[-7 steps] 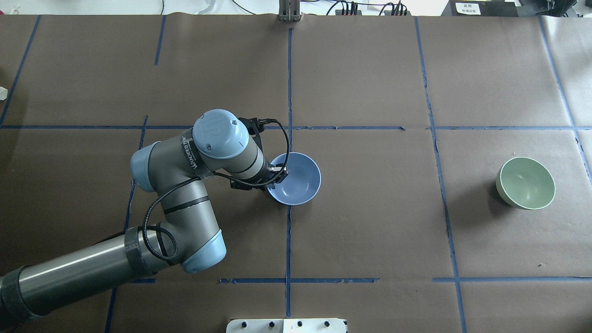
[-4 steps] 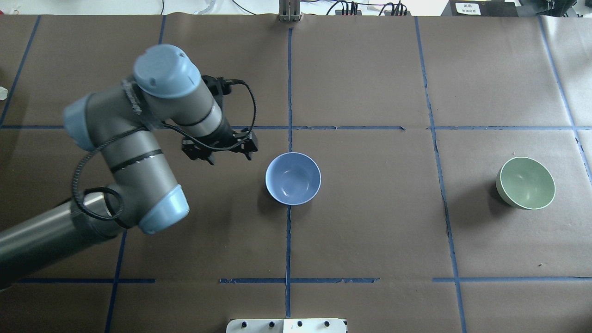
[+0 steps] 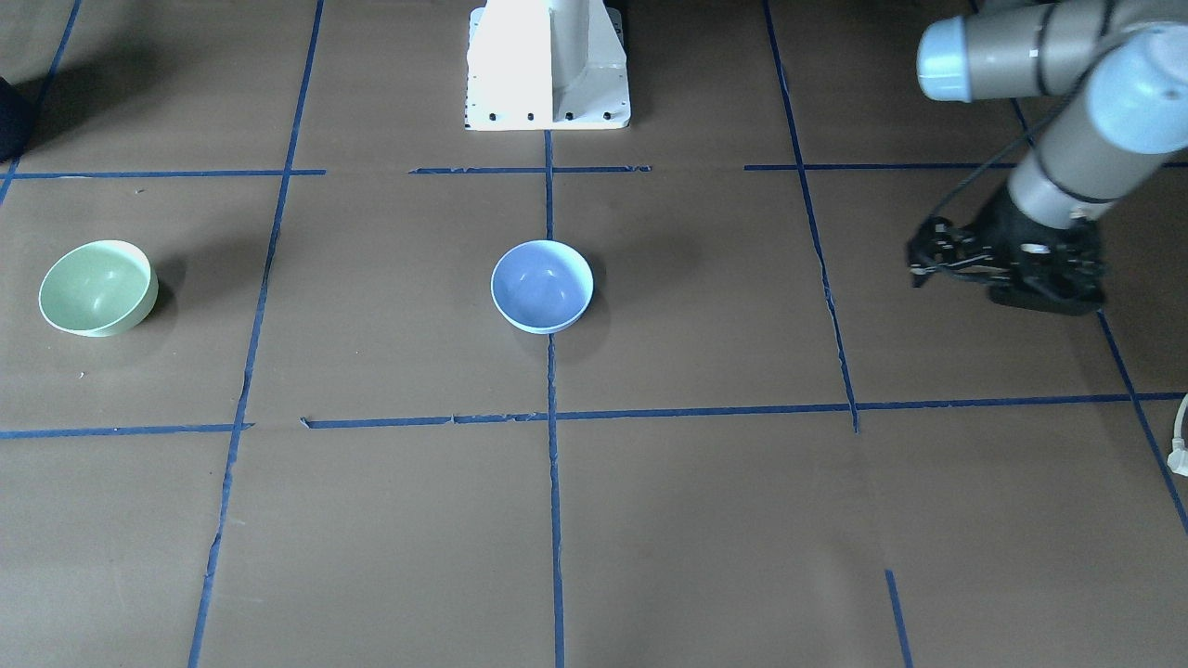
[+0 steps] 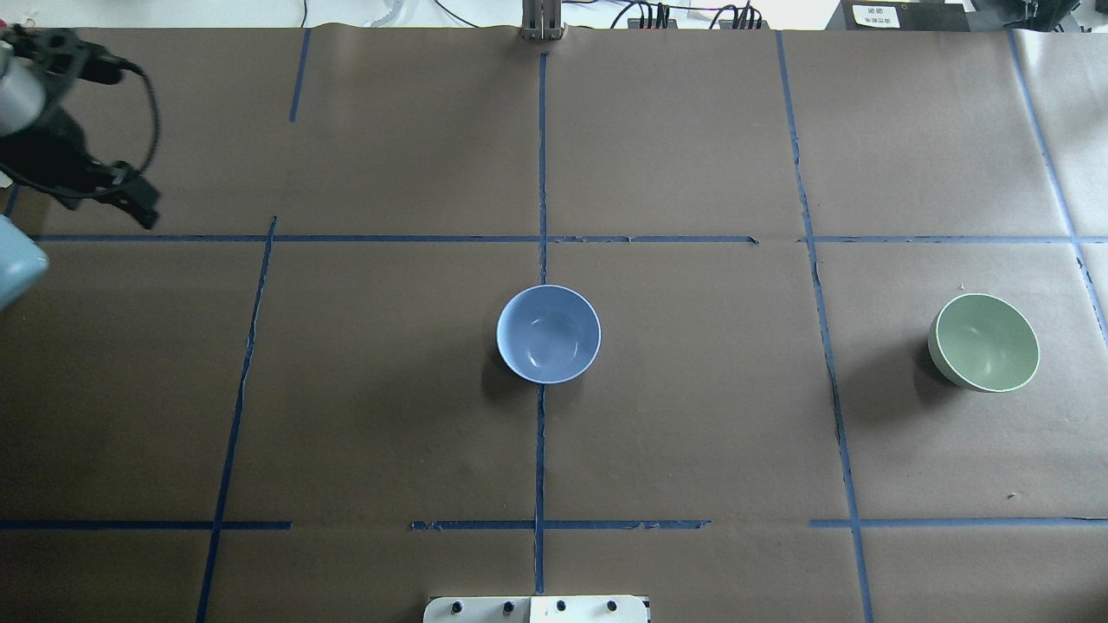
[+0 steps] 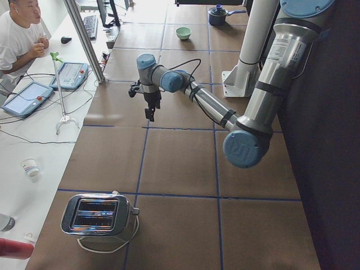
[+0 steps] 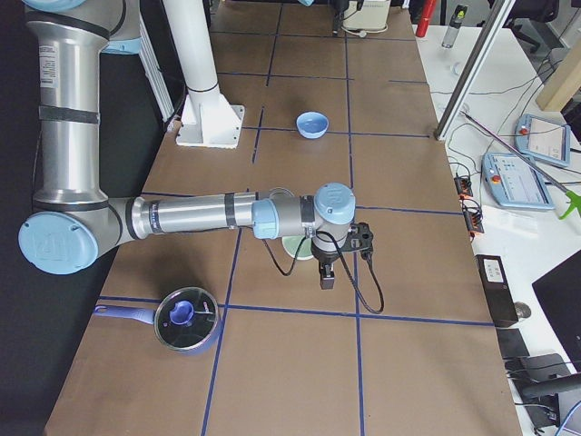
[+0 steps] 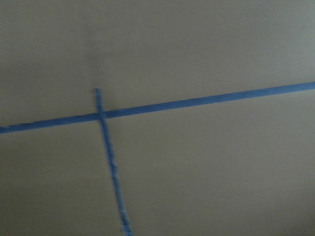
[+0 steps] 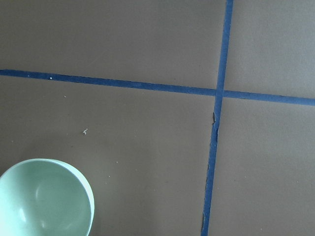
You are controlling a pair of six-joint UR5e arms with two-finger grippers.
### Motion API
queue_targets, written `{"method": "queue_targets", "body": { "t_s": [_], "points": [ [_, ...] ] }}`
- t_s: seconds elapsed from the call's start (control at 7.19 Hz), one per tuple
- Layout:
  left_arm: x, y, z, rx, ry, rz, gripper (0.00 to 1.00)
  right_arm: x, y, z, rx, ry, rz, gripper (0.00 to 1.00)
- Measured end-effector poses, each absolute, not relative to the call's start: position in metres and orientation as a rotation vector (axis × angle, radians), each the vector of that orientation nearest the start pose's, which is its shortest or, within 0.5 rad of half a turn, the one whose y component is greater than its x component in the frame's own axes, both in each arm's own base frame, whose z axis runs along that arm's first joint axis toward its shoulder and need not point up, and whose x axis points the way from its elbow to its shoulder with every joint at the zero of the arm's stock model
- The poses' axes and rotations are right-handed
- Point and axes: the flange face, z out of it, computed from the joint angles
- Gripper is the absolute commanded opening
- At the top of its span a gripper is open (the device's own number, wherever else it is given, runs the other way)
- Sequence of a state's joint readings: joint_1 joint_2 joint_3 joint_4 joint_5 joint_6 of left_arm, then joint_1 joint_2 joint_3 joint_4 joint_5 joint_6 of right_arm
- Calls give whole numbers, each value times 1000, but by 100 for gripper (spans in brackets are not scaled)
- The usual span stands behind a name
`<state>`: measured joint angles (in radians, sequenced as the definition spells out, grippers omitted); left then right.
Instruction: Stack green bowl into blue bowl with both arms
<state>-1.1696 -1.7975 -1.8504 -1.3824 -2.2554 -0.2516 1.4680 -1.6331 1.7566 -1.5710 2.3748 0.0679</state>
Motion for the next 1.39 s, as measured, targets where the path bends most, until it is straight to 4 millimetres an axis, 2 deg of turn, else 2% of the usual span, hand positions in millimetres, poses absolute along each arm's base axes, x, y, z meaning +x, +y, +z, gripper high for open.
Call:
{"method": "queue_targets", "body": {
  "t_s": [0.14,0.28,0.42,0.56,0.7,0.97,1.25,1.39],
  "points": [
    [72,-525,500,62,746,272,100,8,-474,589,45,-814,-76,100],
    [2,-501,563,49,748,255,100,1,-475,584,40,-816,-75,100],
    [-47,-473,614,33,762,214,100,-8,-474,579,33,-817,-74,100],
    [-69,-451,643,23,785,173,100,-17,-473,575,31,-820,-67,100],
    [-76,-440,655,16,805,143,100,-31,-470,574,38,-828,-49,100],
    [-78,-435,655,19,825,119,100,-80,-459,586,81,-857,9,100],
    [-77,-435,651,21,844,103,100,-126,-449,615,124,-883,19,98],
    [-77,-435,649,20,847,95,100,-143,-444,624,124,-888,4,76]
  ]
}}
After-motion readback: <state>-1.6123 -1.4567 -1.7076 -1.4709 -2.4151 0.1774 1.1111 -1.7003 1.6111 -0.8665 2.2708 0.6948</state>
